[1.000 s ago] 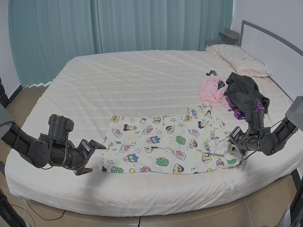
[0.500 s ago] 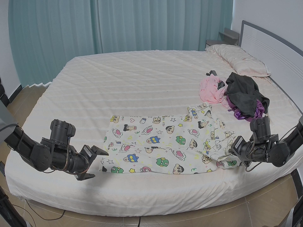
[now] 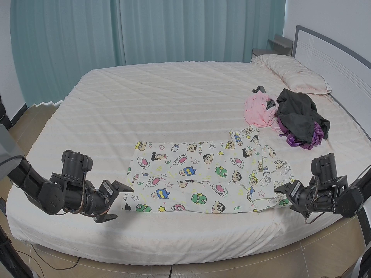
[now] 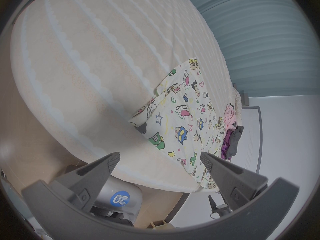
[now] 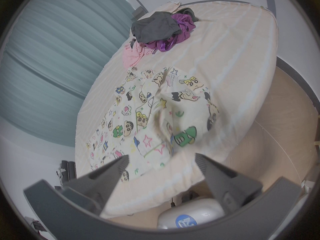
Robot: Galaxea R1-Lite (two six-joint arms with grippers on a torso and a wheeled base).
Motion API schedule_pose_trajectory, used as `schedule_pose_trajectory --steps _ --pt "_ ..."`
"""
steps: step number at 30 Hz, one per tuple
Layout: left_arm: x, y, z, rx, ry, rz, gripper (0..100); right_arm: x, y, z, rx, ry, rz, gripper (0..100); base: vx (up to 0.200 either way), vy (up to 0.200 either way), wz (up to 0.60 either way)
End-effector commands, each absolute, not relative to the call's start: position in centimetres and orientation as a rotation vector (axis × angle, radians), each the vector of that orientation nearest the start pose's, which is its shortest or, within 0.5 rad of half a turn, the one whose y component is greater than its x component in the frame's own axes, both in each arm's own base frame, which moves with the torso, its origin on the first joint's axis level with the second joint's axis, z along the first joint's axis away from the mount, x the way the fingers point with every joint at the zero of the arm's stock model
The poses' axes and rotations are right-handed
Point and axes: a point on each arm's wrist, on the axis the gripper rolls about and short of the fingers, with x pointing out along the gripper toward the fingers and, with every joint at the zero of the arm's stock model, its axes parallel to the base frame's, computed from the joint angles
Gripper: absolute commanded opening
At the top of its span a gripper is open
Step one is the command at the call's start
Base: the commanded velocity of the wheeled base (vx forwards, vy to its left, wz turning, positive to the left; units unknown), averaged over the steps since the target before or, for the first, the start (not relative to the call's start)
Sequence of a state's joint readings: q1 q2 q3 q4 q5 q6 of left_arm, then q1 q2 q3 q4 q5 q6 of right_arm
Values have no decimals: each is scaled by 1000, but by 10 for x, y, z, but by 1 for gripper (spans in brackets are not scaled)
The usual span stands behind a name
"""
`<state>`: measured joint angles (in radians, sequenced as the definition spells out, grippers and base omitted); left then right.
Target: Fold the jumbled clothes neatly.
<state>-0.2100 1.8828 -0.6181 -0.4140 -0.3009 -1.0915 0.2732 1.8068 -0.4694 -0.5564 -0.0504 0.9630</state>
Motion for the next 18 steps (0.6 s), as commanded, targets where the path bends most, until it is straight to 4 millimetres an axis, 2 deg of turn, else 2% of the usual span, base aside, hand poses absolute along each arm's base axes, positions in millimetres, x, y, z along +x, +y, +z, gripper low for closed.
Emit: schedule_pose_trajectory --steps 1,5,11,16,17,18 --pt "277 -66 55 -1034 1055 52 100 216 67 84 784 771 -118 100 0 0 0" --pt "277 -66 55 -1034 1056 53 100 217 67 95 798 724 -95 100 0 0 0" --pt "277 -66 54 -1034 1059 57 100 238 75 112 815 664 -49 100 0 0 0" --pt "276 -67 54 -1032 1062 52 100 260 80 85 797 743 -98 100 0 0 0" --pt "275 -67 54 -1031 1064 52 100 267 78 66 782 797 -138 100 0 0 0" --pt "275 -67 54 -1031 1064 52 100 268 78 65 782 802 -141 100 0 0 0"
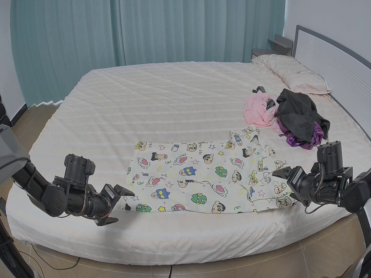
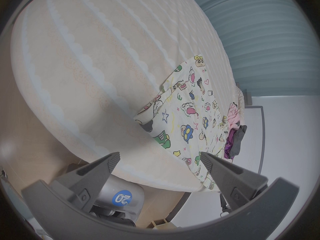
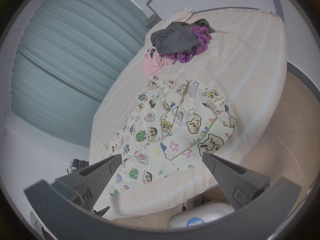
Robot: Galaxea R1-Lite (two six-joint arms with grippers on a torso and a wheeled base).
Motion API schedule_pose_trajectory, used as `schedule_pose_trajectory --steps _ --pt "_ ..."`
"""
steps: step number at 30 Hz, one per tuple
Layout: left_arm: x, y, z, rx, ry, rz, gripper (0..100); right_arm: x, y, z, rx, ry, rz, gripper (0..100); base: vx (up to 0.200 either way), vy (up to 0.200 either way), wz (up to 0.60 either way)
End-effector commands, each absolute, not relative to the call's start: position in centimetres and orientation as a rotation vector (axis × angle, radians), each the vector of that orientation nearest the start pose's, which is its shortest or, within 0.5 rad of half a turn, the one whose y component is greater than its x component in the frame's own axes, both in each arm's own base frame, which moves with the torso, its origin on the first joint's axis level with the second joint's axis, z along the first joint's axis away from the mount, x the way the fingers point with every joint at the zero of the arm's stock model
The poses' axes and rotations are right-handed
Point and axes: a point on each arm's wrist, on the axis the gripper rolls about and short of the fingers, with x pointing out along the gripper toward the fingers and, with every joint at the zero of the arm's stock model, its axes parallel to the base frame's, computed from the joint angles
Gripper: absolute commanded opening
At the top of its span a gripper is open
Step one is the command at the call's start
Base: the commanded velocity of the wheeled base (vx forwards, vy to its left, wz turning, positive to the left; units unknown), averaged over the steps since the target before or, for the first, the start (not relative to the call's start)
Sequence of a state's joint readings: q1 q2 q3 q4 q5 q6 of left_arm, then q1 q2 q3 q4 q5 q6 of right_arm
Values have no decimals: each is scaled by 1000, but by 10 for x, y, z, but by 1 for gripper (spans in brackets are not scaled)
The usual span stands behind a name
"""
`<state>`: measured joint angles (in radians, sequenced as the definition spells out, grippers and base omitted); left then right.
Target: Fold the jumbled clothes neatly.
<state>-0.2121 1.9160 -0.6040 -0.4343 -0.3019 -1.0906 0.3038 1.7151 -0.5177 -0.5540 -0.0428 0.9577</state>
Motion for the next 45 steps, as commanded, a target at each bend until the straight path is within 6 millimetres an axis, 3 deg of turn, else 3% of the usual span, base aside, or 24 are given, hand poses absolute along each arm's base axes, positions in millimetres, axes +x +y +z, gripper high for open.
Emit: schedule_pose_trajectory --steps 1,5,6,8,21,27,32,38,45 --pt "275 -67 54 -1031 1061 50 100 278 73 49 780 830 -177 100 0 0 0" --pt "275 -67 55 -1032 1056 46 100 285 69 39 793 841 -185 100 0 0 0" --pt "275 -68 54 -1030 1057 44 100 298 57 19 815 829 -200 100 0 0 0" --pt "274 -68 54 -1030 1060 45 100 300 51 12 813 815 -204 100 0 0 0" --pt "270 -68 54 -1040 1089 9 100 309 26 5 870 808 -219 100 0 0 0" --pt "268 -68 58 -1052 1097 -28 100 308 18 22 909 726 -183 100 0 0 0" --pt "266 -67 66 -1058 1070 -46 100 290 19 50 927 649 -123 100 0 0 0" --pt "264 -70 70 -1064 1071 -53 100 278 27 61 939 638 -91 100 0 0 0" --pt "262 -69 70 -1056 1069 -58 100 272 33 68 936 631 -58 100 200 0 0"
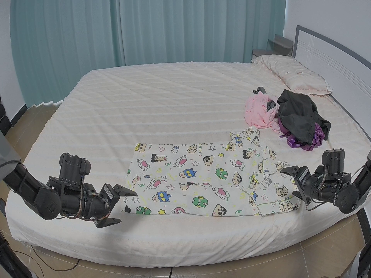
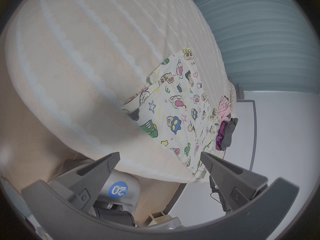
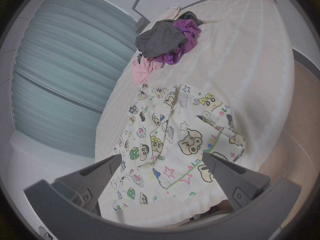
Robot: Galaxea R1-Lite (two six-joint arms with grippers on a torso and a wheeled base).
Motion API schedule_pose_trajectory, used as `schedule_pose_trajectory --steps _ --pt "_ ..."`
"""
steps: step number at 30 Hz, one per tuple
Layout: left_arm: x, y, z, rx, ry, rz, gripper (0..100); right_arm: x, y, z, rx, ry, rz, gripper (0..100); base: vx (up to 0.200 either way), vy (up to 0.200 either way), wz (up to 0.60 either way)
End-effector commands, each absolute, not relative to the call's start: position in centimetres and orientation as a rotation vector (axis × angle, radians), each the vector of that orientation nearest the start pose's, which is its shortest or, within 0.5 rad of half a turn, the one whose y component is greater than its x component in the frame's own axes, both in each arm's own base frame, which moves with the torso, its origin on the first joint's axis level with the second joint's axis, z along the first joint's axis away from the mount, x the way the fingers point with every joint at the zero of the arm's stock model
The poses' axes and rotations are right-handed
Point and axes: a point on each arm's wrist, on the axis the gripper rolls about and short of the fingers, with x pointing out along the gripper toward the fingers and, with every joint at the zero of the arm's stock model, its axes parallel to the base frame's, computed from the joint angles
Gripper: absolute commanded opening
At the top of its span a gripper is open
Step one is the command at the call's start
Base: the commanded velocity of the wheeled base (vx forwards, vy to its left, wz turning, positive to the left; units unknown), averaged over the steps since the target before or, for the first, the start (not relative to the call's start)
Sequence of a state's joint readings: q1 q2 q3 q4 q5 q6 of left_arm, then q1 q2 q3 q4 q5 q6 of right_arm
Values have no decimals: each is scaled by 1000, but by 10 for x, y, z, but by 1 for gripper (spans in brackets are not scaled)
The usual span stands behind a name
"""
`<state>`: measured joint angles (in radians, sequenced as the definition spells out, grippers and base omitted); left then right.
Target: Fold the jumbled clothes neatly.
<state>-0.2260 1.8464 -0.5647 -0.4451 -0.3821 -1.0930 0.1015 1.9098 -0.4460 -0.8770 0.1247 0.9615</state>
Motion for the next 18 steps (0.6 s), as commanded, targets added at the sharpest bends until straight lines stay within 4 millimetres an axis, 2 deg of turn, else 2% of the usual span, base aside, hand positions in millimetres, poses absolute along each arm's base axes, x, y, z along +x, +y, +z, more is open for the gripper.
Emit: schedule_pose_trajectory --steps 1,8,18 --pt "262 -69 70 -1056 1070 -57 100 273 34 68 935 632 -57 100 200 0 0" --pt "261 -69 68 -1045 1068 -49 100 271 34 70 937 632 -42 100 200 0 0" --pt "255 -64 56 -836 1083 -132 100 270 39 69 930 648 -28 100 0 0 0"
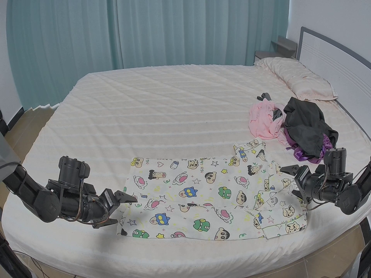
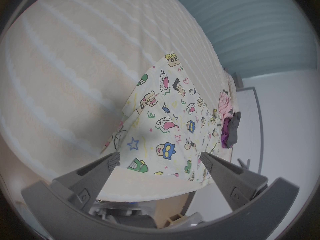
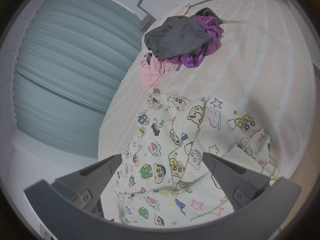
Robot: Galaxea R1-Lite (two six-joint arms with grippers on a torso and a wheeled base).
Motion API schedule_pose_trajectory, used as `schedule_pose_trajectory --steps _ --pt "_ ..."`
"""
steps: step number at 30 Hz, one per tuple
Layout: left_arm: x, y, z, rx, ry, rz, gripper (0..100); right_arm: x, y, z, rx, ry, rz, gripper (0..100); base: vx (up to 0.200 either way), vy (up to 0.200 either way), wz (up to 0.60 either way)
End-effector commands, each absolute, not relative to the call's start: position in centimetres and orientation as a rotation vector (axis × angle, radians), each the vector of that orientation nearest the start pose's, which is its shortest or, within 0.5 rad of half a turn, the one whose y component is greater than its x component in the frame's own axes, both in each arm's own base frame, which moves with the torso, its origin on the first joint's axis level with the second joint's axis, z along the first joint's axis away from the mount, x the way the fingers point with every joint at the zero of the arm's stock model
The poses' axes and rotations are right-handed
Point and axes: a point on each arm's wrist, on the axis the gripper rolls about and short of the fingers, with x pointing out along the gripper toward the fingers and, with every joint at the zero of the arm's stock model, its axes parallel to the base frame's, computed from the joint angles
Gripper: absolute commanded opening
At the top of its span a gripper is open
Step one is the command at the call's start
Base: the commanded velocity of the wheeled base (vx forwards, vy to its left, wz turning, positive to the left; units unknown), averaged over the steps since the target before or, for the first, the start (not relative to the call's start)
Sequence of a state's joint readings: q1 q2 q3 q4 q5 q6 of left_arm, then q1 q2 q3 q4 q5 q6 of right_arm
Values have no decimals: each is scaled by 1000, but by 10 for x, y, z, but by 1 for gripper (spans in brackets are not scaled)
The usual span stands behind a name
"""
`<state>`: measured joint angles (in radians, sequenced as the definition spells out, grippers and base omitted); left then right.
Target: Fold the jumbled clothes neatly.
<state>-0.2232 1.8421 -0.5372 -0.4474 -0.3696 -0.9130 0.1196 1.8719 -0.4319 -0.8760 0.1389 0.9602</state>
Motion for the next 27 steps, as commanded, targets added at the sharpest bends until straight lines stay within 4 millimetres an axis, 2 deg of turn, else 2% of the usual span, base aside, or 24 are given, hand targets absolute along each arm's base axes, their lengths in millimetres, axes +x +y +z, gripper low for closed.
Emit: schedule_pose_trajectory --steps 1,8,18,27 --pt "255 -64 53 -802 1086 -151 100 270 39 69 930 649 -27 100 0 0 0" --pt "253 -61 34 -585 1085 -251 100 269 39 68 926 650 -27 100 0 0 0" --pt "260 -66 21 -566 1058 -278 100 269 40 67 925 655 -25 100 0 0 0" --pt "262 -66 20 -572 1046 -278 100 269 40 68 925 655 -25 100 0 0 0"
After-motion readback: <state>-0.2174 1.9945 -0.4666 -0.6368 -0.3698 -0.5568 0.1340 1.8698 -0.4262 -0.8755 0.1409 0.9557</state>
